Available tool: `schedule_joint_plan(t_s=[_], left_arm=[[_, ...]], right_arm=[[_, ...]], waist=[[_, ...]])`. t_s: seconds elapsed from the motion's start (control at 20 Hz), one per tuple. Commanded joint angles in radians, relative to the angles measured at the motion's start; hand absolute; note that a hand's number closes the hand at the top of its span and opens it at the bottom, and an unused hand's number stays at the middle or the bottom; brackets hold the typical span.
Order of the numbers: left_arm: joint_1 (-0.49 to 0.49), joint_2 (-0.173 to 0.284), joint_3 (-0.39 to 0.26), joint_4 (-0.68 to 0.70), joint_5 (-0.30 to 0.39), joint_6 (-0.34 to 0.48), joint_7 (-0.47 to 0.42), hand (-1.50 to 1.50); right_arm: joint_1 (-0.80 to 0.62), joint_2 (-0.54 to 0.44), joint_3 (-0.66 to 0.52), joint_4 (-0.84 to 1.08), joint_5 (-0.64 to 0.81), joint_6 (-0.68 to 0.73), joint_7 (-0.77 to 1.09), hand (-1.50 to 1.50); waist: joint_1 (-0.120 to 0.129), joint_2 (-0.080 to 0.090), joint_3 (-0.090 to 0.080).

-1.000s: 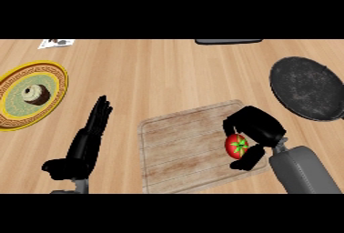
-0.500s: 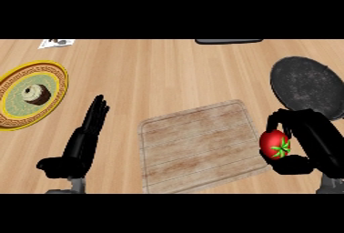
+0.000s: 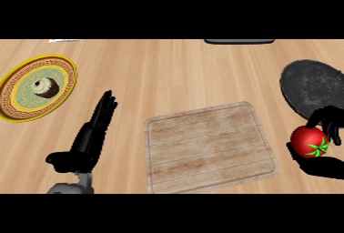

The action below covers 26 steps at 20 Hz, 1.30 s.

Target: Pick the tomato from the cutting board and place it in the pan

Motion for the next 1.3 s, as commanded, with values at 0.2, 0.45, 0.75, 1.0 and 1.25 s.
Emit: schedule_joint_plan(t_s=[0.2, 0.45, 0.75, 1.0, 1.25], left_arm=[[0.021, -0.038, -0.041, -0.021, -0.034, 0.010, 0.000, 0.00], [-0.012, -0.023, -0.025, 0.005, -0.031, -0.005, -0.005, 0.00], [-0.006, -0.021, -0.012, 0.045, -0.026, -0.019, -0.036, 0.00], [-0.024, -0.050, -0.034, 0.024, -0.051, 0.007, -0.026, 0.00], [-0.035, -0.043, -0.042, -0.019, -0.039, -0.011, 0.020, 0.00]], right_arm=[[-0.147, -0.086, -0.182, 0.329, -0.048, -0.148, -0.143, 1.50], [-0.257, -0.196, -0.264, 0.635, 0.042, -0.352, -0.328, 1.50], [-0.477, -0.247, -0.353, 1.001, -0.025, -0.515, -0.442, 1.50], [-0.574, -0.338, -0.397, 1.343, -0.049, -0.604, -0.662, 1.50], [-0.665, -0.414, -0.350, 1.537, 0.027, -0.510, -0.533, 1.50]], waist=[[0.016, 0.003, 0.001], [0.029, 0.010, 0.002], [0.035, 0.011, 0.002], [0.042, 0.014, 0.003], [0.070, 0.024, 0.004]])
